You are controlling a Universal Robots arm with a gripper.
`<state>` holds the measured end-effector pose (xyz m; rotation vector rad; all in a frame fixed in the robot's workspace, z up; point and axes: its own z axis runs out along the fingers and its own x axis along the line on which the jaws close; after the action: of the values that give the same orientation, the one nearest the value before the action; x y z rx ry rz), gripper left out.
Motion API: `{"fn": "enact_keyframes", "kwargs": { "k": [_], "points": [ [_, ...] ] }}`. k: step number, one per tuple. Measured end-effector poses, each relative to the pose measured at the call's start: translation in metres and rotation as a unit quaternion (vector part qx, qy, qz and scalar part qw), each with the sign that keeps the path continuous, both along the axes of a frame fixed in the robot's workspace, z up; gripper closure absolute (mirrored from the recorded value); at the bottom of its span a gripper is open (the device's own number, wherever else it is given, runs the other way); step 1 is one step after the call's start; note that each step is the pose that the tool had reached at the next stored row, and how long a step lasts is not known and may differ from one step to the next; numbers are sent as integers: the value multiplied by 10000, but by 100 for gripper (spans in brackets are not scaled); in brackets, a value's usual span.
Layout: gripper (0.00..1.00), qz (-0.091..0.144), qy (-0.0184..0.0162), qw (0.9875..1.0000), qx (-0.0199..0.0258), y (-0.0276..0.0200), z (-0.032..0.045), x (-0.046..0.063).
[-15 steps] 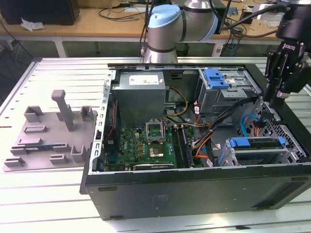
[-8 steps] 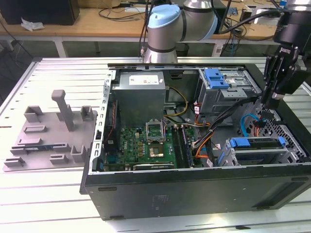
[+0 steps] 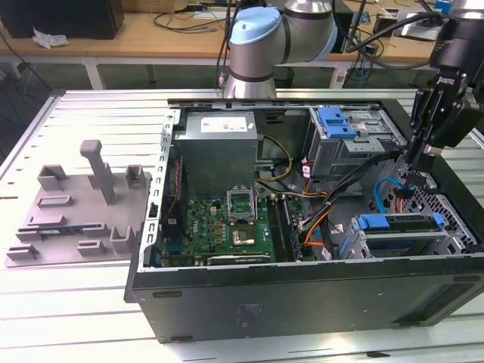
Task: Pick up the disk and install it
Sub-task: 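Insert the first disk wire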
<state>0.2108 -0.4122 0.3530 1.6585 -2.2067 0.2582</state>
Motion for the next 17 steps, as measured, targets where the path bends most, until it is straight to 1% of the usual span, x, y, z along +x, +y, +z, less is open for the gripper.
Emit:
{"fn": "enact_keyframes", "kwargs": {
  "k": [1, 2, 3, 7, 11, 17],
  "points": [
    [65, -1, 41, 10000, -77, 7, -4, 29],
    [65, -1, 47, 9999, -138, 8, -20, 47],
    [65, -1, 46, 9999, -158, 7, -42, 48],
    [65, -1, 46, 9998, -174, 7, -91, 49],
    [65, 0, 46, 9998, -201, 6, -102, 47],
    [65, 4, 46, 9998, -211, -3, -152, 33]
  ]
}}
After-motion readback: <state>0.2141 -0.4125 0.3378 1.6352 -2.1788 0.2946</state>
